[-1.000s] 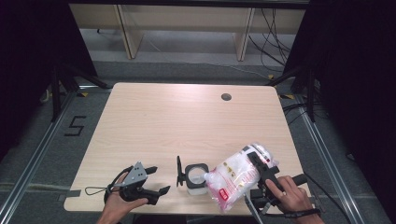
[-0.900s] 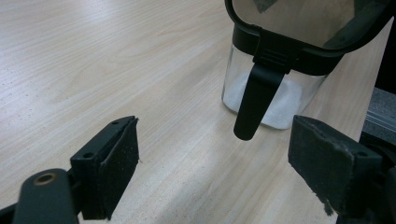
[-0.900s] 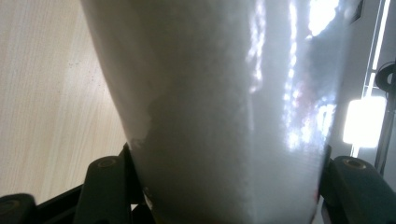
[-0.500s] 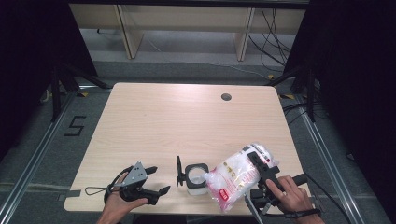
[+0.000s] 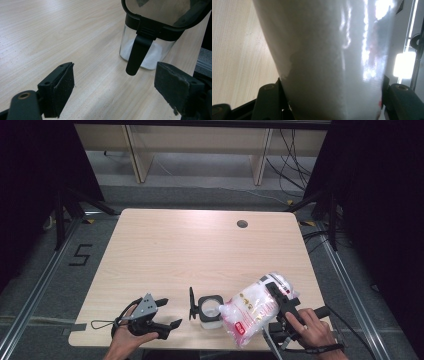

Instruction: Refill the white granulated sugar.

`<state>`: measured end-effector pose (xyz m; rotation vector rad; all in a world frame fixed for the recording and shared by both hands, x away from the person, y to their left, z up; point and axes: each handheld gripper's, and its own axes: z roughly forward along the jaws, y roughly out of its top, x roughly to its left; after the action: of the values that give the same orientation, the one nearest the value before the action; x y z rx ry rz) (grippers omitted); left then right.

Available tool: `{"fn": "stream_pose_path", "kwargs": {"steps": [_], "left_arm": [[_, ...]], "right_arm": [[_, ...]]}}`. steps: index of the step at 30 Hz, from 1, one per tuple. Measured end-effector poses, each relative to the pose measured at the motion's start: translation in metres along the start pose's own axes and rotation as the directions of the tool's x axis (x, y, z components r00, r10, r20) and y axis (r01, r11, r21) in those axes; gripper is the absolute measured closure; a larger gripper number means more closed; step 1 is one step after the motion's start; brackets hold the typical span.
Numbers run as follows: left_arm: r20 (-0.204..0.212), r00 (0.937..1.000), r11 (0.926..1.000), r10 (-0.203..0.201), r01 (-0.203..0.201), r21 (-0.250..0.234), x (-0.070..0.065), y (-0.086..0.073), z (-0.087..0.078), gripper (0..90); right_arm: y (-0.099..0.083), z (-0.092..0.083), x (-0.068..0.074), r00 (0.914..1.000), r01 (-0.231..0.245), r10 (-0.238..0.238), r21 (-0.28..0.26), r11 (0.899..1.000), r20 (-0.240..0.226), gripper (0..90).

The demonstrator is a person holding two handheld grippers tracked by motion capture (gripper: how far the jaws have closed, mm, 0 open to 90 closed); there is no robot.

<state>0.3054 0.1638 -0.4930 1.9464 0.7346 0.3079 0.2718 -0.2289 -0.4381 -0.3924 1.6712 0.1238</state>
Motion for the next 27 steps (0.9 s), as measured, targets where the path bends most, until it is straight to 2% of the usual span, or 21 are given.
{"fn": "stream_pose_path", "kwargs": {"steps": [1,4,5,8,9,10,11,12,13,15,16,17,18,20,22,23,24,25,27], "left_arm": [[0.001,0.9999,0.9999,-0.01,0.01,-0.002,-0.0008,-0.0002,0.0002,15.8],[-0.007,1.0,0.9999,0.005,-0.004,0.012,0.0004,-0.0004,-0.0003,15.8],[0.0,0.9999,0.9999,-0.014,0.014,-0.004,-0.0011,-0.0005,0.0008,15.8],[0.002,0.9998,0.9998,0.021,-0.021,0.001,0.0005,0.0002,0.0001,15.8],[0.002,0.9997,0.9997,0.024,-0.024,0.001,0.0009,0.0003,-0.0001,15.8],[0.0,1.0,1.0,-0.01,0.01,-0.001,-0.0007,-0.0003,0.0001,15.8],[0.0,1.0,1.0,-0.009,0.009,-0.001,-0.0007,-0.0003,0.0001,15.8],[0.0,1.0,1.0,-0.008,0.008,-0.001,-0.0008,-0.0004,0.0,15.8],[0.0,1.0,1.0,-0.008,0.008,-0.001,-0.0009,-0.0005,0.0,15.8],[0.0,1.0,1.0,-0.008,0.008,0.0,-0.0008,-0.0003,0.0002,15.8],[0.001,1.0,1.0,-0.009,0.009,-0.001,-0.0008,-0.0002,0.0002,15.8],[0.001,1.0,1.0,-0.008,0.008,-0.001,-0.0009,-0.0002,0.0002,15.8],[0.0,1.0,1.0,-0.007,0.007,-0.001,-0.0008,-0.0004,0.0,15.8],[-0.002,1.0,1.0,-0.002,0.002,0.0,-0.0001,-0.0001,-0.0001,15.8],[-0.002,1.0,1.0,-0.008,0.008,0.0,-0.0011,-0.0001,-0.0002,15.8],[-0.003,1.0,1.0,0.002,-0.002,0.001,-0.0009,-0.0001,-0.0003,15.8],[0.003,0.9996,0.9996,0.028,-0.028,0.001,0.0011,0.0003,-0.0001,15.8],[-0.004,1.0,1.0,-0.004,0.004,0.005,-0.0003,-0.0003,-0.0001,15.8],[0.0,1.0,1.0,-0.009,0.009,-0.002,-0.0007,-0.0002,0.0,15.8]], "right_arm": [[0.0003,0.0,-0.0017,0.9997,0.024,-0.024,-0.006,1.0,0.009,40.5],[0.0003,0.0001,-0.0017,0.9997,0.024,-0.024,-0.006,1.0,0.008,40.5],[0.0003,0.0001,-0.0016,0.9997,0.024,-0.024,-0.006,1.0,0.008,40.5],[0.0004,-0.0001,-0.0018,0.9997,0.025,-0.025,-0.007,1.0,0.009,40.5],[-0.0001,0.0008,-0.0012,0.9995,0.018,-0.017,-0.022,1.0,0.026,40.5],[0.0004,0.0003,-0.0019,0.9997,0.022,-0.022,-0.011,1.0,0.009,40.4],[0.0008,-0.0007,-0.0003,1.0,-0.001,0.001,0.005,1.0,0.007,40.5],[0.0006,0.0001,0.0007,0.9999,-0.008,0.008,-0.009,1.0,0.014,40.5],[0.0009,0.0005,-0.0008,0.9996,0.013,-0.013,-0.021,1.0,0.025,40.4],[0.0007,0.0008,-0.001,0.9995,0.019,-0.019,-0.022,1.0,0.024,40.5],[0.0005,0.0006,0.0022,0.9998,-0.02,0.02,-0.008,1.0,0.01,40.5],[0.0006,0.001,0.0013,0.9999,-0.005,0.006,-0.013,1.0,0.014,40.5],[0.001,-0.0003,0.0007,1.0,0.006,-0.006,0.008,1.0,0.004,40.5],[0.0005,0.0011,0.0013,0.9999,0.0,0.001,-0.013,1.0,0.013,40.5],[0.0014,-0.0004,0.0014,1.0,-0.004,0.004,0.011,1.0,0.003,40.5],[0.0015,0.0004,-0.0006,0.9996,0.023,-0.023,-0.008,1.0,0.017,40.4],[0.0016,0.0004,-0.0007,0.9996,0.023,-0.023,-0.009,1.0,0.019,40.4],[0.0018,0.0003,-0.001,0.9996,0.02,-0.02,-0.006,1.0,0.018,40.5],[0.0019,0.0002,-0.0011,0.9996,0.025,-0.024,-0.005,1.0,0.017,40.4]]}}
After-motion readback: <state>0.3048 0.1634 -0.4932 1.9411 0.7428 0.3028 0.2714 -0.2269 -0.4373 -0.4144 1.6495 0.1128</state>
